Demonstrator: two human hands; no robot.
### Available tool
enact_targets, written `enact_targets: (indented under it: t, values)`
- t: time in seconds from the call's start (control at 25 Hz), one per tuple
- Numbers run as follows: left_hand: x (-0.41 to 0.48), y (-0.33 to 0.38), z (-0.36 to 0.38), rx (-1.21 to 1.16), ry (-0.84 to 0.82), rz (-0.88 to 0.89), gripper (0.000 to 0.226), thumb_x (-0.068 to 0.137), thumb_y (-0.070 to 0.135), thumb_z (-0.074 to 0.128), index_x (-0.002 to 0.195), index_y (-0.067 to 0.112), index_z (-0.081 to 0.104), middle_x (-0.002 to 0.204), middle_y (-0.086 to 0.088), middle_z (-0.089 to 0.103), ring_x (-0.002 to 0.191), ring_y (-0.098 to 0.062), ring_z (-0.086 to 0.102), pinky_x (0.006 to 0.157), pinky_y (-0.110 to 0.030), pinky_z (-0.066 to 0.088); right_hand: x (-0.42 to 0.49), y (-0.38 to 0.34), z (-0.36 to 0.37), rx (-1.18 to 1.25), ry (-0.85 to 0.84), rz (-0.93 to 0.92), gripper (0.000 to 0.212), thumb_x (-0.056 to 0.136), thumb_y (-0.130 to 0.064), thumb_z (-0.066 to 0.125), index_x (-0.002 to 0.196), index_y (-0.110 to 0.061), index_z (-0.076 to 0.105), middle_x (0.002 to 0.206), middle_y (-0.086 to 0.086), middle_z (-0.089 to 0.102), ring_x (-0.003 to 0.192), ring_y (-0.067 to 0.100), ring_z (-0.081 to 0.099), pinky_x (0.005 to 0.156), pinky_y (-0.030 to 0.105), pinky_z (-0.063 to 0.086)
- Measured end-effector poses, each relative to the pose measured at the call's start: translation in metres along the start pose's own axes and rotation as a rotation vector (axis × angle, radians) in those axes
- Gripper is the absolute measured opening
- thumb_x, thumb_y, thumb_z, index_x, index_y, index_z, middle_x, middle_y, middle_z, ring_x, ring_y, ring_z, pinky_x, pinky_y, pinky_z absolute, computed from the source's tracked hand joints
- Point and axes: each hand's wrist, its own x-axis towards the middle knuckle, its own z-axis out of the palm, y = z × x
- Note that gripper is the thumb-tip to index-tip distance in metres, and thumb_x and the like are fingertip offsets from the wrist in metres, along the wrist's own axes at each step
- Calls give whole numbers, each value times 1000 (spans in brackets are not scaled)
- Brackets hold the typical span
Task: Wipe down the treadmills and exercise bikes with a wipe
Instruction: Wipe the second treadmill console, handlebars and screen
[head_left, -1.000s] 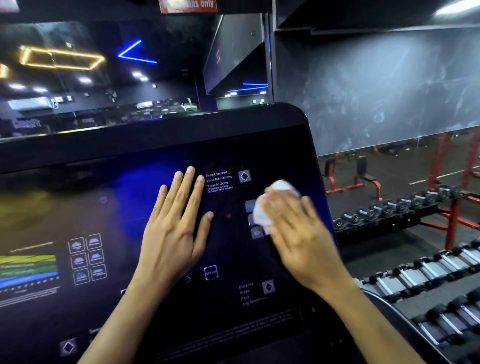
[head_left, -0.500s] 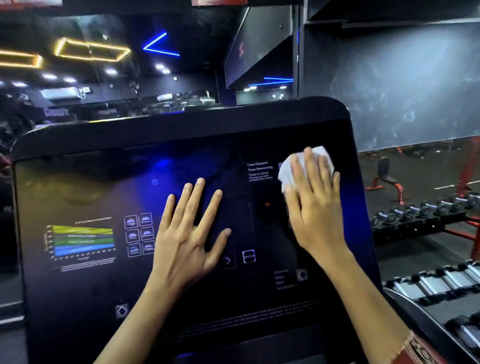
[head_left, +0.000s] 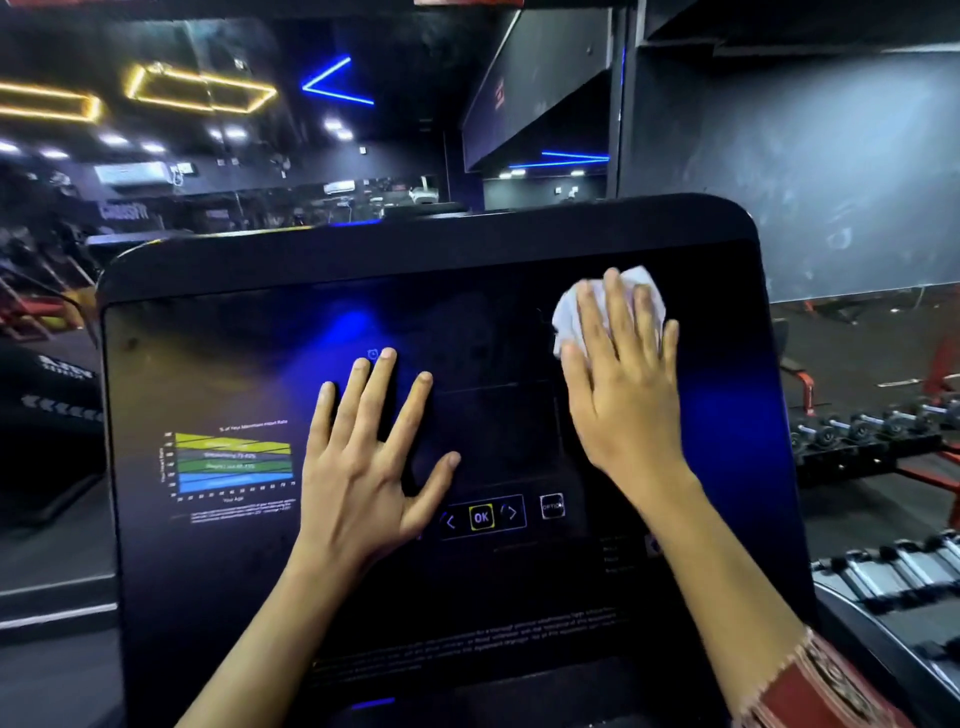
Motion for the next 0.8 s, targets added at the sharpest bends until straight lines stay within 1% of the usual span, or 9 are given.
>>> enact_targets:
  t: [0.08, 0.16, 0.24, 0.28, 0.36, 0.52, 0.56, 0.72, 0.8]
  values:
    - [0, -4, -1, -8, 4, -14, 63, 86, 50, 48, 133, 9, 55, 145, -22, 40, 133, -34, 37, 110, -49, 24, 23, -30, 8, 33, 35, 62, 59, 99, -40, 22, 151, -12, 24, 159, 11, 17, 147, 31, 9, 117, 45, 4]
    - [-1, -9, -2, -17, 7, -12, 62, 87, 49, 47, 134, 9, 54, 145, -22, 40, 133, -34, 38, 111, -48, 24, 14, -53, 16, 56, 35, -155, 55, 99, -34, 31, 148, -10, 33, 156, 10, 26, 146, 31, 16, 118, 44, 9]
    - [-4, -13, -2, -30, 7, 3, 62, 87, 49, 47, 135, 10, 53, 146, -22, 38, 134, -33, 37, 111, -47, 24, -21, -55, 17, 46, -63, -423, 52, 99, -32, 34, 148, -14, 35, 156, 4, 28, 146, 24, 19, 119, 41, 11]
    - [-6, -14, -2, -40, 7, 9, 62, 88, 49, 47, 135, 10, 52, 147, -21, 38, 134, -33, 37, 111, -47, 23, -37, -46, 13, 24, -113, -489, 50, 100, -32, 33, 148, -17, 34, 156, 1, 27, 146, 21, 20, 119, 39, 12]
    - [-7, -14, -1, -56, 8, 11, 61, 88, 48, 47, 135, 9, 52, 147, -21, 37, 135, -32, 35, 112, -47, 23, -47, -24, 6, 0, -96, -428, 49, 101, -33, 29, 148, -20, 30, 157, -3, 23, 146, 16, 16, 119, 39, 11]
    - [-8, -13, -1, -71, 8, -2, 61, 88, 46, 48, 135, 8, 53, 147, -21, 37, 136, -32, 34, 112, -49, 24, -6, -34, 6, 115, -20, 59, 53, 101, -38, 16, 150, -19, 17, 159, -1, 10, 147, 16, 0, 119, 35, -5]
    - [-8, -13, -1, -78, 7, -3, 61, 88, 46, 48, 135, 8, 53, 147, -21, 37, 136, -32, 34, 111, -49, 24, -3, -50, 9, 136, -15, 52, 54, 100, -36, 19, 150, -16, 21, 159, 1, 13, 147, 19, 3, 119, 36, -4]
    - [-17, -14, -3, -96, -5, 6, 60, 89, 44, 47, 136, 7, 51, 147, -22, 36, 137, -33, 33, 112, -49, 23, -63, -60, 16, 85, -134, -389, 50, 98, -24, 34, 148, -16, 32, 156, 1, 25, 147, 20, 16, 120, 36, 6]
    - [-28, -13, -5, -102, -21, 6, 59, 89, 42, 47, 136, 6, 51, 147, -22, 36, 137, -34, 32, 112, -49, 22, -87, -28, 5, 28, -142, -368, 50, 98, -26, 35, 147, -19, 30, 156, -2, 24, 147, 16, 14, 120, 37, 6]
